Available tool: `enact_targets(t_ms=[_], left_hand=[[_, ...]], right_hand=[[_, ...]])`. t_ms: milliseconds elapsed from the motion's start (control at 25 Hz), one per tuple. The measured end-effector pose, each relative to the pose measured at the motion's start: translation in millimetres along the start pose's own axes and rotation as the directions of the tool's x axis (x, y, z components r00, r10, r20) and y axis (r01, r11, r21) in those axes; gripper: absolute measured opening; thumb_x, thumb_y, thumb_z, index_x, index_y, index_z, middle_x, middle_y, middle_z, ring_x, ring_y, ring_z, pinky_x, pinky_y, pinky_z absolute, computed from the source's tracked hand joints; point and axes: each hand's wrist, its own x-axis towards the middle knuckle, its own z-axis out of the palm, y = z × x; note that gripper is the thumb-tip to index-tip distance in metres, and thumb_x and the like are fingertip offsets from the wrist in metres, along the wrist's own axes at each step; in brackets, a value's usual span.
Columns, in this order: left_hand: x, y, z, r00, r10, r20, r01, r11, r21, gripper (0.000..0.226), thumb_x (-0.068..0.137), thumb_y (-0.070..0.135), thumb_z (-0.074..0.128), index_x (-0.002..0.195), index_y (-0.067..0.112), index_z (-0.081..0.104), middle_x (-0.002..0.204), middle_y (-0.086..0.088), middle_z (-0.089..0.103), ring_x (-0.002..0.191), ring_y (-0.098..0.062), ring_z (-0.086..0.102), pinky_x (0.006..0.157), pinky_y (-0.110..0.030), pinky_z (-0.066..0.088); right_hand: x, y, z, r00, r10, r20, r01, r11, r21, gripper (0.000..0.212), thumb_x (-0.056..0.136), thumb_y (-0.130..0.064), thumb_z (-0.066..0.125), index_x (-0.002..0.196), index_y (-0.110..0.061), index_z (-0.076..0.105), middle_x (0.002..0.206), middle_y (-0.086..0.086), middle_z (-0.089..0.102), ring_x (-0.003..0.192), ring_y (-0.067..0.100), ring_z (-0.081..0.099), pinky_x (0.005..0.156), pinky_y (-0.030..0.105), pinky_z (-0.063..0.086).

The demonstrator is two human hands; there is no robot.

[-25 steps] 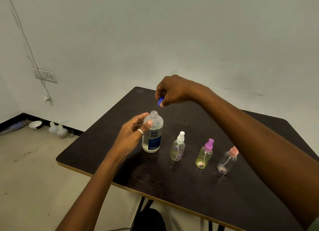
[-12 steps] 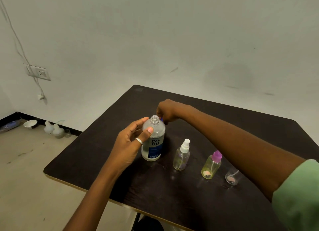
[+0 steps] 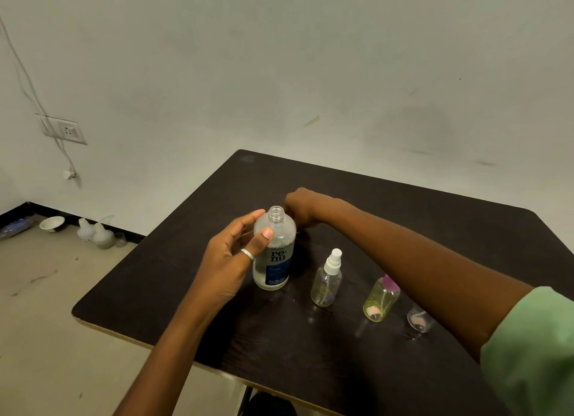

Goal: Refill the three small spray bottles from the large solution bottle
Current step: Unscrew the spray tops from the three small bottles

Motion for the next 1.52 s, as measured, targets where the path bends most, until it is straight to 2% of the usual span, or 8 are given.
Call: enact_targets(t_ms=[240,400,680,840,1000,1120,1320,1520], left_hand=[[-0.1,-1.8,0.8,1.000,-0.010,-0.002,0.010,0.999,-0.031,0.047,0.086,0.034,0.067,0.133,0.026,0.061,0.126,0.010,0.068,0.119,-0.006,0.062,0.095,-0.027,0.054],[-2.0,-0.6,3.9,0.999,-0.023,-0.022,0.023,0.999,-0.028,0.046,0.088,0.032,0.066,0.134,0.027,0.060,0.126,0.012,0.068,0.117,-0.003,0.062,0.094,-0.023,0.055],[-6.6,7.2,3.2,0.998,-0.066,-0.021,0.066,0.998,0.016,0.055,0.084,0.042,0.066,0.137,0.032,0.058,0.132,0.015,0.064,0.122,-0.004,0.058,0.108,-0.037,0.046],[-14.5,18.2,9.3,0.991,-0.085,-0.100,0.092,0.993,0.068,0.061,0.090,0.047,0.061,0.147,0.031,0.046,0.148,0.010,0.050,0.131,-0.006,0.049,0.107,-0.029,0.041],[-50.3,24.9,41.0,0.856,0.220,-0.468,-0.079,0.950,0.301,0.043,0.093,0.041,0.065,0.131,0.026,0.054,0.135,0.006,0.054,0.122,-0.009,0.053,0.100,-0.030,0.048],[-86.8,11.6,79.5,0.805,0.474,-0.358,-0.270,0.829,0.490,0.029,0.090,0.023,0.070,0.117,0.018,0.060,0.117,0.005,0.057,0.103,-0.007,0.059,0.083,-0.023,0.053],[-91.7,-16.7,124.2,0.967,0.108,-0.231,0.006,0.897,0.443,0.071,0.084,0.041,0.077,0.143,0.023,0.043,0.141,0.005,0.050,0.130,-0.012,0.049,0.105,-0.034,0.047],[-67.9,-31.2,134.6,0.973,-0.034,-0.227,0.134,0.886,0.443,0.087,0.078,0.046,0.080,0.149,0.022,0.036,0.147,0.002,0.050,0.134,-0.018,0.048,0.108,-0.041,0.045]], right_hand=[[-22.1,6.3,-25.8,0.999,0.033,-0.038,-0.032,0.999,0.031,0.057,0.076,-0.024,0.081,0.129,-0.015,0.060,0.119,0.005,0.065,0.104,0.023,0.061,0.087,0.031,0.049],[-70.5,14.5,-65.4,0.990,0.030,-0.140,-0.015,0.994,0.107,0.048,0.079,-0.029,0.078,0.124,-0.018,0.064,0.114,0.000,0.067,0.101,0.017,0.060,0.083,0.026,0.044],[-162.5,17.5,-81.4,0.960,-0.003,-0.281,0.062,0.978,0.199,0.036,0.084,-0.033,0.073,0.118,-0.024,0.067,0.104,-0.004,0.072,0.094,0.011,0.063,0.089,0.029,0.051],[-189.8,18.3,-82.7,0.948,-0.004,-0.318,0.068,0.979,0.192,0.031,0.087,-0.026,0.070,0.118,-0.022,0.068,0.108,-0.002,0.072,0.093,0.010,0.063,0.091,0.029,0.050],[-200.4,6.3,-74.4,0.946,-0.027,-0.324,0.093,0.977,0.189,0.025,0.090,-0.025,0.066,0.113,-0.018,0.071,0.110,-0.003,0.071,0.100,0.011,0.064,0.089,0.026,0.049],[-196.3,-5.8,-59.1,0.957,-0.026,-0.289,0.088,0.976,0.201,0.022,0.091,-0.033,0.064,0.102,-0.017,0.075,0.101,-0.004,0.073,0.091,0.011,0.065,0.085,0.031,0.053],[-185.1,-23.9,-32.1,0.972,0.053,-0.229,-0.018,0.988,0.152,0.040,0.091,-0.049,0.059,0.078,-0.013,0.070,0.074,0.002,0.068,0.069,0.016,0.063,0.064,0.033,0.052],[-181.1,-38.1,-14.1,0.968,0.141,-0.207,-0.118,0.986,0.116,0.047,0.090,-0.044,0.062,0.059,-0.020,0.036,0.061,0.000,0.046,0.056,0.014,0.047,0.053,0.027,0.037]])
